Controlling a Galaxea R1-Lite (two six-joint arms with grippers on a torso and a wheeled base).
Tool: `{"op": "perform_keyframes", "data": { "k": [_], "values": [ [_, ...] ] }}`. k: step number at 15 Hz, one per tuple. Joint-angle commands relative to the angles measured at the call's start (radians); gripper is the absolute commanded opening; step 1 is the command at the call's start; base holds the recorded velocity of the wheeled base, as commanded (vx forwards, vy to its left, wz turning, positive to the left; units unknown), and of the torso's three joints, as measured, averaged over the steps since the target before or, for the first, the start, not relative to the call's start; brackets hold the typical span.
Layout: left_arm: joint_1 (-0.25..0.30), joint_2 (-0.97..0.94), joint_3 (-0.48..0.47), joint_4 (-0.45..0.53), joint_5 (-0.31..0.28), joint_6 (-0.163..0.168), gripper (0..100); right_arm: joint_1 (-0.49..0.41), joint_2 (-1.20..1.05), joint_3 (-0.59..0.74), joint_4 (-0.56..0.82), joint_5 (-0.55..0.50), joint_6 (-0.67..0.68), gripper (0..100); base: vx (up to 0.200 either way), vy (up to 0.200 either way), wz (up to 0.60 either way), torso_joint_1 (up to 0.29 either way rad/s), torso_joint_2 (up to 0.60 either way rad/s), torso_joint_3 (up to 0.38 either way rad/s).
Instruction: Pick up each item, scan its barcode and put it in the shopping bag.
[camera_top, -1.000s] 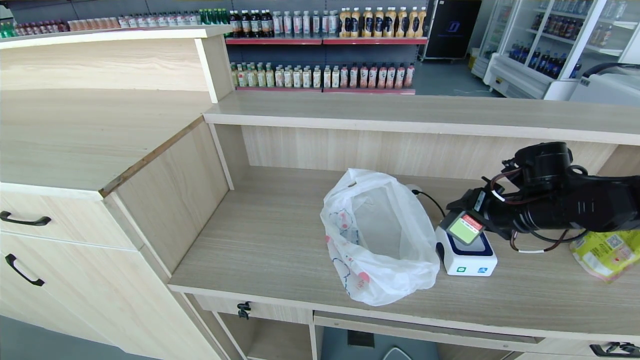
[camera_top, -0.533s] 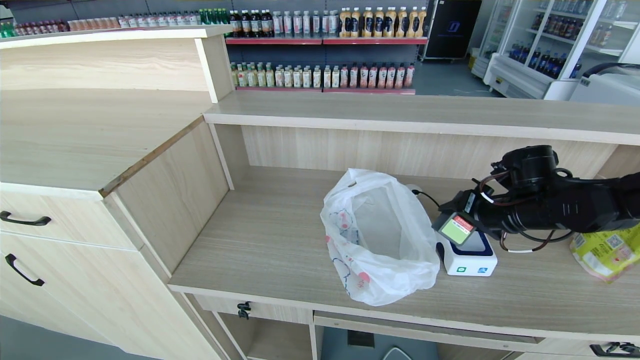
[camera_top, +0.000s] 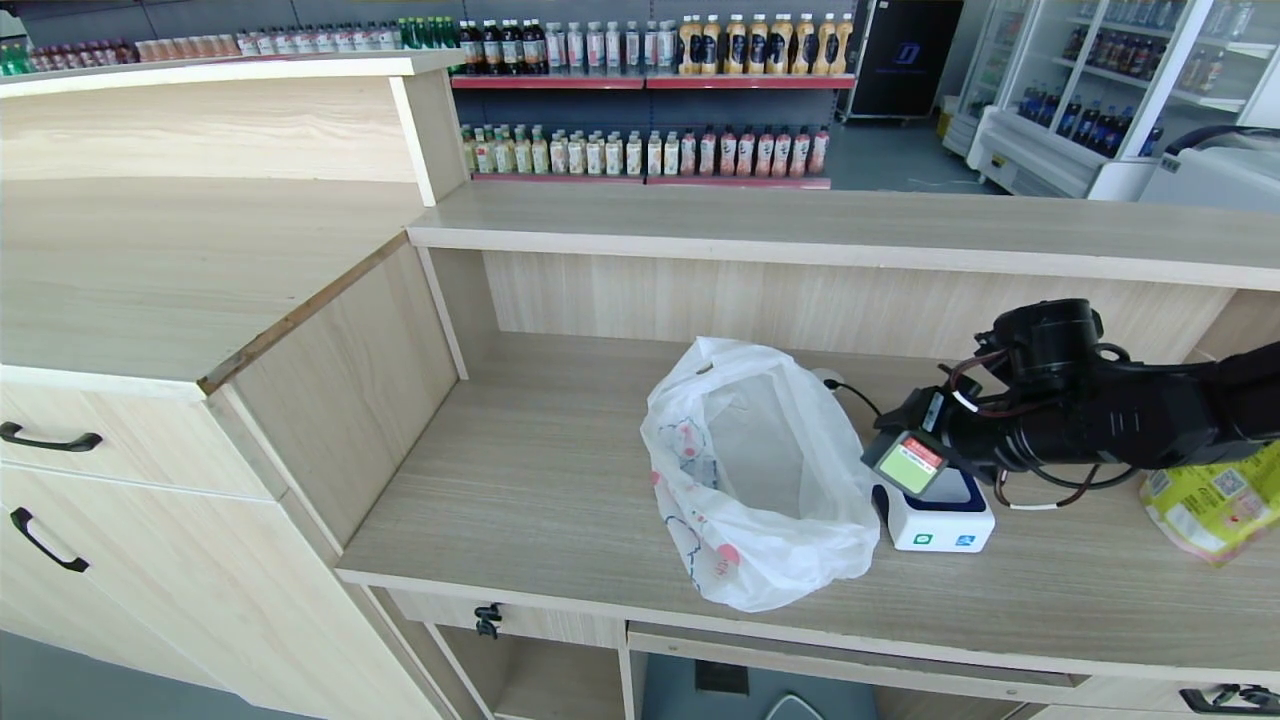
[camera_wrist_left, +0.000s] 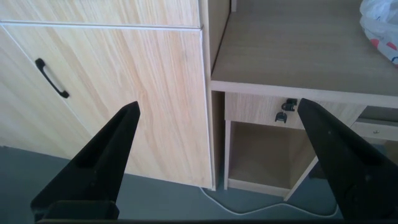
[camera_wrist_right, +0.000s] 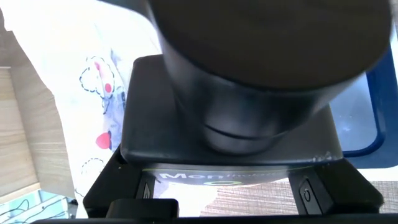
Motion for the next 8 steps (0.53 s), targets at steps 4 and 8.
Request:
{"op": "perform_keyframes", "data": {
  "k": [4,8],
  "values": [
    [0.0,0.0,0.0,0.0,0.0,0.001,100,0.003,-0.025,-0.011,0.001,0.0,-0.005,0,0.0,0.0,0.0,0.0,0.0,0.0],
    [0.0,0.0,0.0,0.0,0.0,-0.001,100,0.014,-0.109,0.035,-0.03,-0.075,-0.216,0,0.0,0.0,0.0,0.0,0.0,0.0]
  ]
}}
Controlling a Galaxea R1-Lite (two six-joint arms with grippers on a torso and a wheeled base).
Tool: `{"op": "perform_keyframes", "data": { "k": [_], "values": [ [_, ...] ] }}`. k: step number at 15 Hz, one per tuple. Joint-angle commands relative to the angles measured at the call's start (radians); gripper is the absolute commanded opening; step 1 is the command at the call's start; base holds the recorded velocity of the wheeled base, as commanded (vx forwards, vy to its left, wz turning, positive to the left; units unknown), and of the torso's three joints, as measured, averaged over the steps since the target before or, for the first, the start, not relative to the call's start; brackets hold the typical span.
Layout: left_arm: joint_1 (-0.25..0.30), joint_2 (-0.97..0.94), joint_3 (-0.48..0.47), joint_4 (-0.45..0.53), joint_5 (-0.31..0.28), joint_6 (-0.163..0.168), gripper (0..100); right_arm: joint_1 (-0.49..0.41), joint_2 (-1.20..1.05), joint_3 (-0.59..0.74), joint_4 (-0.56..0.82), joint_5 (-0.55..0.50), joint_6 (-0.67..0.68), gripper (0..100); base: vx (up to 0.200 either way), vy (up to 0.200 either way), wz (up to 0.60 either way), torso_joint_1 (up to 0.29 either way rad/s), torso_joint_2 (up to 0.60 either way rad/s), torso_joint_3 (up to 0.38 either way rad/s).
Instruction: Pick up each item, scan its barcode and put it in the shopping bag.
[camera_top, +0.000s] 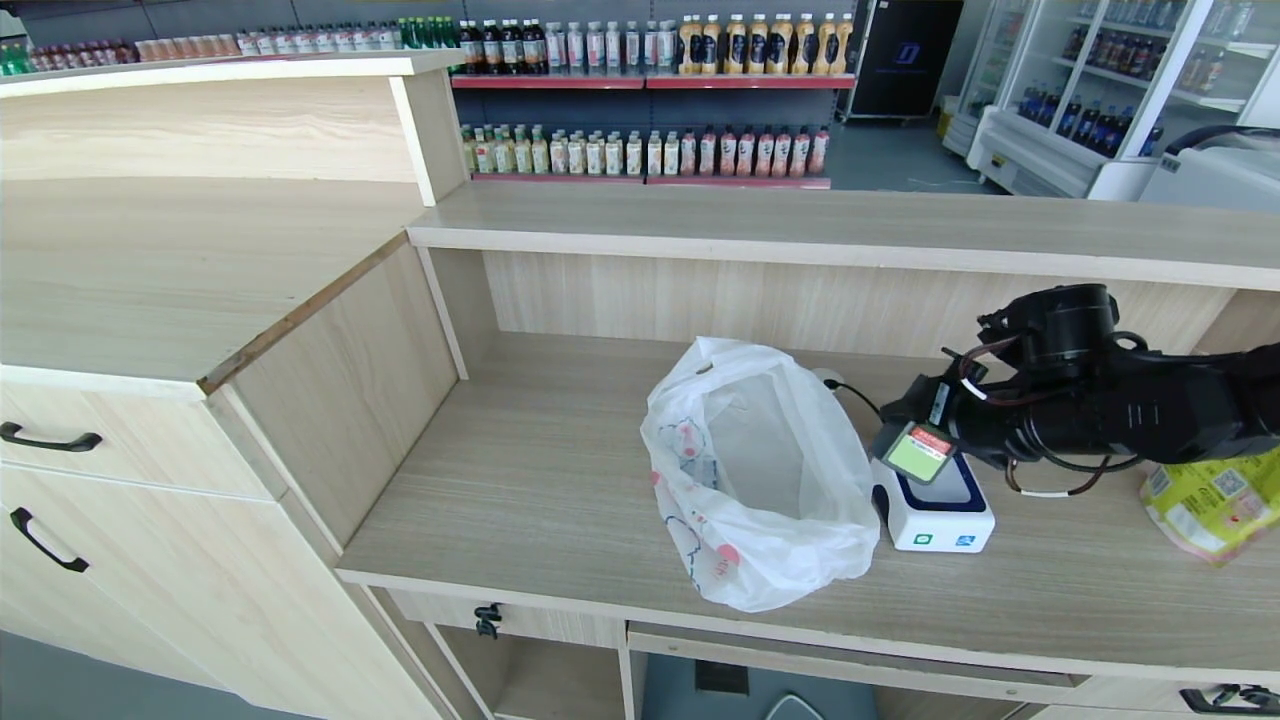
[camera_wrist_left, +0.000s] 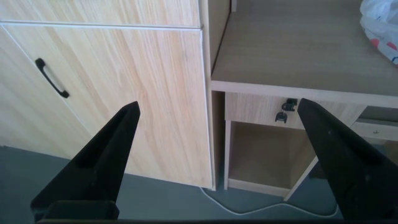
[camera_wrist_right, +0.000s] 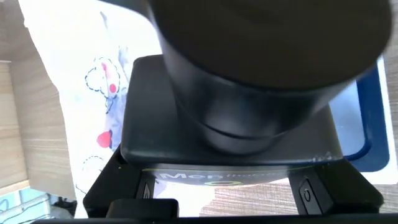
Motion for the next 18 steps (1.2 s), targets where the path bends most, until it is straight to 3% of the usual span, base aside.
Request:
{"op": "perform_keyframes", "data": {
  "k": [1,3,6,8,11,15,18],
  "values": [
    [-0.001,0.0,0.0,0.0,0.0,0.0,100,0.01,-0.09,0.056,-0.053,-0.052,-0.151,0,0.0,0.0,0.0,0.0,0.0,0.0],
    [-0.001,0.0,0.0,0.0,0.0,0.0,100,0.01,-0.191,0.205,-0.307,-0.08,-0.48,0,0.0,0.0,0.0,0.0,0.0,0.0],
    [0.001,0.0,0.0,0.0,0.0,0.0,100,0.01,-0.21,0.314,-0.562,-0.081,-0.651,0,0.0,0.0,0.0,0.0,0.0,0.0],
    [-0.001,0.0,0.0,0.0,0.0,0.0,100,0.012,-0.197,0.302,-0.607,-0.074,-0.674,0,0.0,0.0,0.0,0.0,0.0,0.0],
    [0.001,0.0,0.0,0.0,0.0,0.0,100,0.032,-0.159,0.267,-0.673,-0.072,-0.658,0,0.0,0.0,0.6,-0.001,0.0,0.001],
    [-0.001,0.0,0.0,0.0,0.0,0.0,100,0.033,-0.049,0.165,-0.683,0.024,-0.565,0,0.0,0.0,0.0,0.0,0.0,0.0],
    [-0.001,0.0,0.0,0.0,0.0,0.0,100,0.033,0.063,0.165,-0.691,0.084,-0.536,0,0.0,0.0,0.0,0.0,0.0,0.0]
  ]
}}
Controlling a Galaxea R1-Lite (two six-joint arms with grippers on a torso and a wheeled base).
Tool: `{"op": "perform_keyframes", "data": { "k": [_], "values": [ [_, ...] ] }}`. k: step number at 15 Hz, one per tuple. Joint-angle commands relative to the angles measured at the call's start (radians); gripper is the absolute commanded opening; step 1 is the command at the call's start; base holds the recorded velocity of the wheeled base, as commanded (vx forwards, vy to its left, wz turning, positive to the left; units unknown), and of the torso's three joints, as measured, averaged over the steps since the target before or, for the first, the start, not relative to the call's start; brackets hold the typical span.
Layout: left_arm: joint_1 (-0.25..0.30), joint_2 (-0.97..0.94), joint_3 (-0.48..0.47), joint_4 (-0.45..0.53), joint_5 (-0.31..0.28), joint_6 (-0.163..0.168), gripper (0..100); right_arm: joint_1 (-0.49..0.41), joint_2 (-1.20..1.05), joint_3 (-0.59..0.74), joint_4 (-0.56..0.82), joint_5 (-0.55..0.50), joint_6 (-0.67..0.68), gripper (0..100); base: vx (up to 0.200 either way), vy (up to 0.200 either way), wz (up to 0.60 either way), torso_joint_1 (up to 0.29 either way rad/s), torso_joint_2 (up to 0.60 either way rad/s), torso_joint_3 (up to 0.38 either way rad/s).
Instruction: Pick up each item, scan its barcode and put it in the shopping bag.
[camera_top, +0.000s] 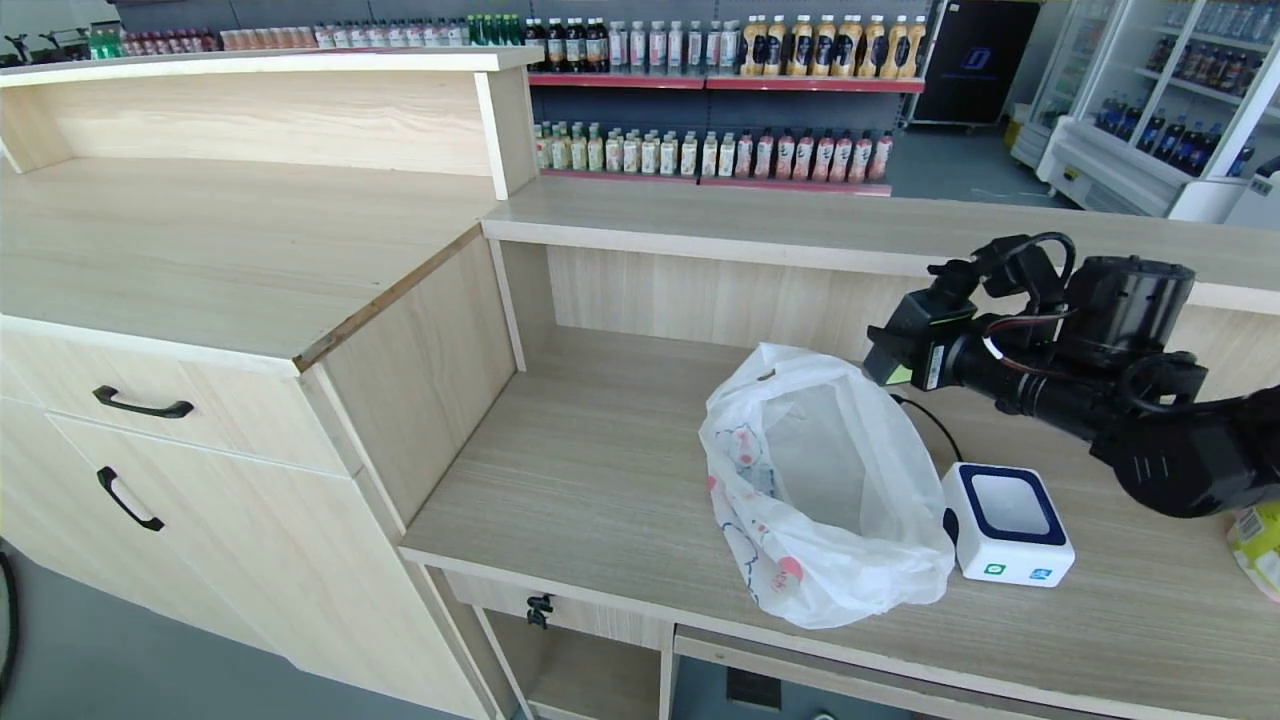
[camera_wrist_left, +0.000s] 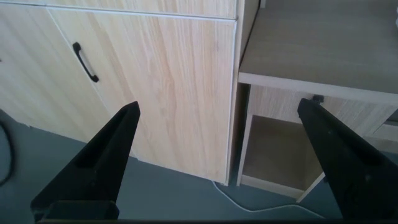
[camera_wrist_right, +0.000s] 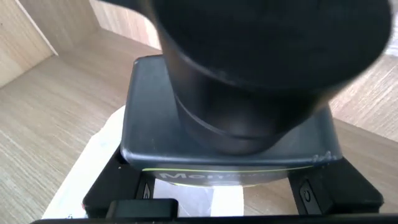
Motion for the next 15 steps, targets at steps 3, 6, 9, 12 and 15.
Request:
{"op": "perform_keyframes", "data": {
  "k": [3,6,9,12,15],
  "values": [
    [0.002,0.0,0.0,0.0,0.0,0.0,100,-0.002,0.143,0.002,-0.059,0.127,-0.002,0,0.0,0.0,0.0,0.0,0.0,0.0],
    [0.0,0.0,0.0,0.0,0.0,0.001,100,0.006,0.195,0.016,-0.077,0.153,-0.016,0,0.0,0.0,0.0,0.0,0.0,0.0],
    [0.002,0.0,0.0,0.0,0.0,0.0,100,0.001,0.252,0.053,-0.146,0.155,-0.025,0,0.0,0.0,0.0,0.0,0.0,0.0],
    [0.0,0.0,0.0,0.0,0.0,0.0,100,0.006,0.295,0.05,-0.194,0.182,-0.027,0,0.0,0.0,0.0,0.0,0.0,0.0],
    [0.002,0.0,0.0,0.0,0.0,0.0,100,0.006,0.327,0.048,-0.199,0.198,-0.063,0,0.0,0.0,0.0,0.0,0.0,0.0]
  ]
}}
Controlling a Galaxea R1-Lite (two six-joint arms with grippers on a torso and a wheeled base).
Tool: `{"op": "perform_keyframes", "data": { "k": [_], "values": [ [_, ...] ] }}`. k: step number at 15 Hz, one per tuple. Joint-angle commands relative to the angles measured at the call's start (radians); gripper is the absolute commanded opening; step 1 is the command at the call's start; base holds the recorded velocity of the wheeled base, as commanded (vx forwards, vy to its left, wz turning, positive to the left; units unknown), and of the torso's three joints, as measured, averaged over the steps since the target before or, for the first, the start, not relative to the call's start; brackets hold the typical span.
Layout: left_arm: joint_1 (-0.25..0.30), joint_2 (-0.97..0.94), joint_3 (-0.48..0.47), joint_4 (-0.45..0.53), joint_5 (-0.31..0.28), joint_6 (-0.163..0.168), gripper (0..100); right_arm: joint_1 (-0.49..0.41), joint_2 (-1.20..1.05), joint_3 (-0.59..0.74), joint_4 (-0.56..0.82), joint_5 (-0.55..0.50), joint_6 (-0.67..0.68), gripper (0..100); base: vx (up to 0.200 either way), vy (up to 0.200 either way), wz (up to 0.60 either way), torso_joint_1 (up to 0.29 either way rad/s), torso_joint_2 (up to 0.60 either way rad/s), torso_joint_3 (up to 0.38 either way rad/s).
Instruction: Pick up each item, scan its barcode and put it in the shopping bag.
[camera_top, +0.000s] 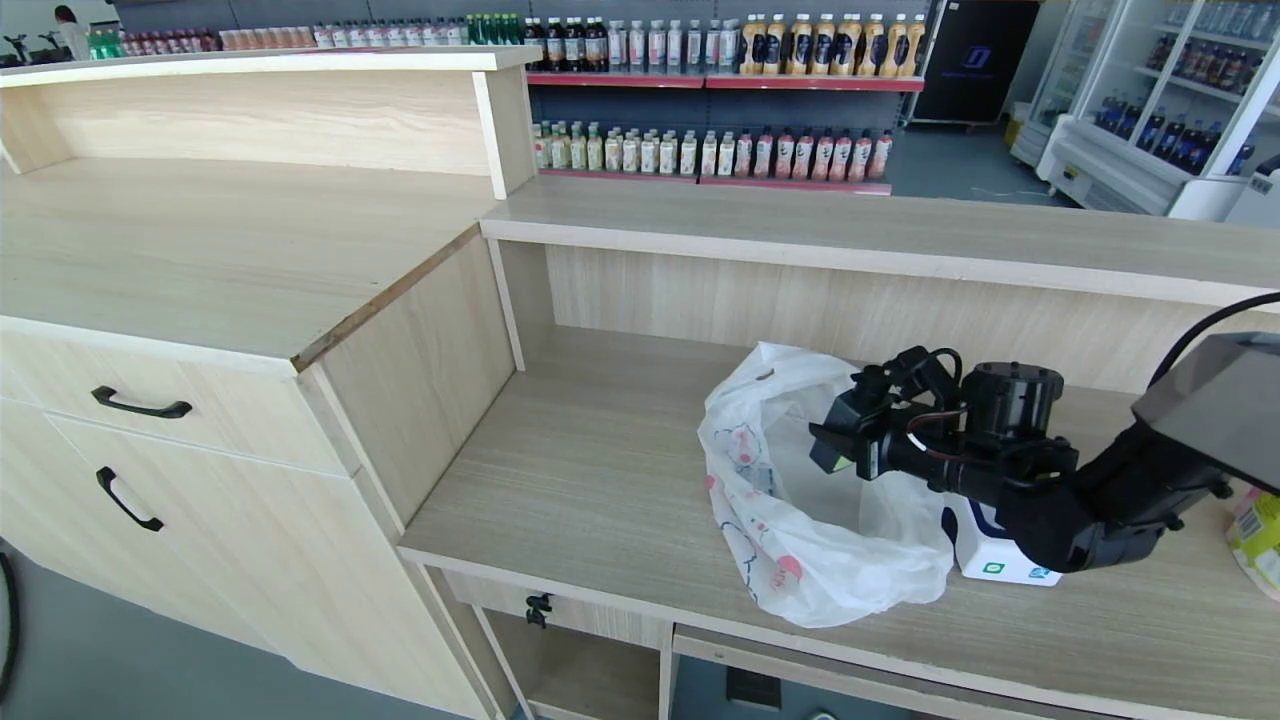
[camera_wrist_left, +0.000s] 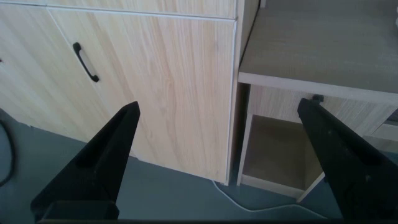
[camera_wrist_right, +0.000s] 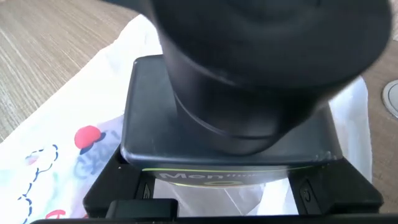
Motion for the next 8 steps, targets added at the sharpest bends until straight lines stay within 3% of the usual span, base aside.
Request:
{"op": "perform_keyframes", "data": {
  "k": [1,8],
  "values": [
    [0.001,0.0,0.0,0.0,0.0,-0.001,100,0.001,0.03,-0.002,-0.001,0.001,-0.003,0,0.0,0.0,0.0,0.0,0.0,0.0],
    [-0.001,0.0,0.0,0.0,0.0,-0.001,100,-0.001,0.061,-0.011,-0.015,0.019,-0.034,0,0.0,0.0,0.0,0.0,0.0,0.0]
  ]
}}
